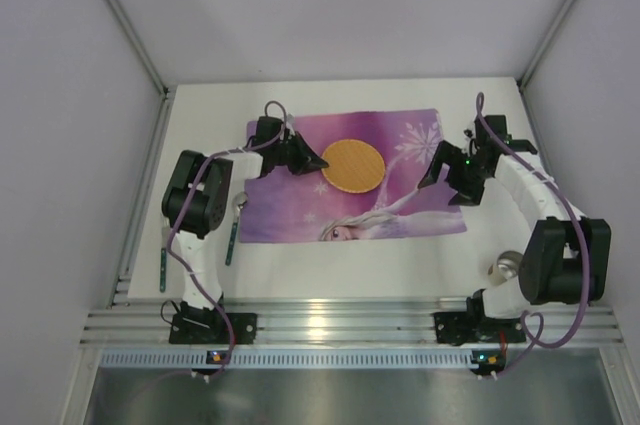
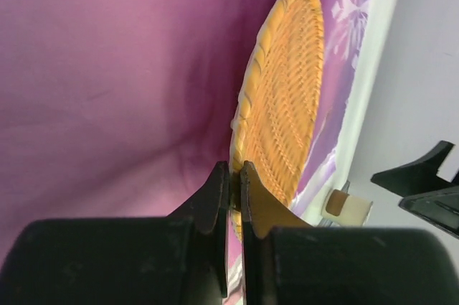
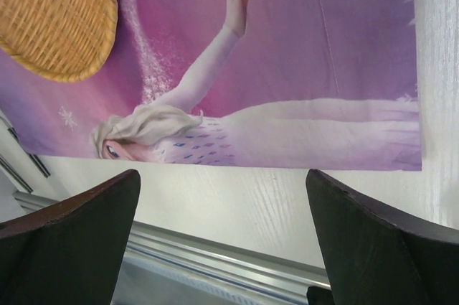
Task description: Set the dinner table for one person
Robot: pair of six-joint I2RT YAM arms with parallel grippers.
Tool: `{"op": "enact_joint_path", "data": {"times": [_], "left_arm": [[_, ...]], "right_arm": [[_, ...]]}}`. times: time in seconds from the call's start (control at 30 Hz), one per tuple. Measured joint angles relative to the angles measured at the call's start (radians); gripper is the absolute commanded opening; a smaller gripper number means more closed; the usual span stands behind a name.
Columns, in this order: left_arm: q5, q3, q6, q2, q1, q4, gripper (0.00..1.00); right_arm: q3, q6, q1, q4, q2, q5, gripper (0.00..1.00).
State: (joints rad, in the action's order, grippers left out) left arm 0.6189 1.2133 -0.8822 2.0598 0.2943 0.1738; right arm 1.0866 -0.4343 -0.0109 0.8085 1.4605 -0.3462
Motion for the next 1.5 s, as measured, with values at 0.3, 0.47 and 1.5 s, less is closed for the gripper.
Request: {"op": "enact_joint_path", "data": {"times": [0.3, 0.47, 1.5], "left_arm": [[-0.109, -0.025, 0.103, -0.065, 0.004, -0.158, 0.41], [-0.26, -0.02, 0.195, -0.165, -0.007, -0.339, 0.79], [-0.787, -0.288, 0.486, -0.466, -0.254, -0.796, 0.53]], "right_arm": [[-0.007, 0.008, 0.0, -0.005, -0.019, -0.014, 1.0], [-0.034, 0.012, 0.0, -0.002, -0.021, -0.015, 1.0], [-0.085, 0.015, 0.0, -0.039, -0.018, -0.027, 1.0]]}}
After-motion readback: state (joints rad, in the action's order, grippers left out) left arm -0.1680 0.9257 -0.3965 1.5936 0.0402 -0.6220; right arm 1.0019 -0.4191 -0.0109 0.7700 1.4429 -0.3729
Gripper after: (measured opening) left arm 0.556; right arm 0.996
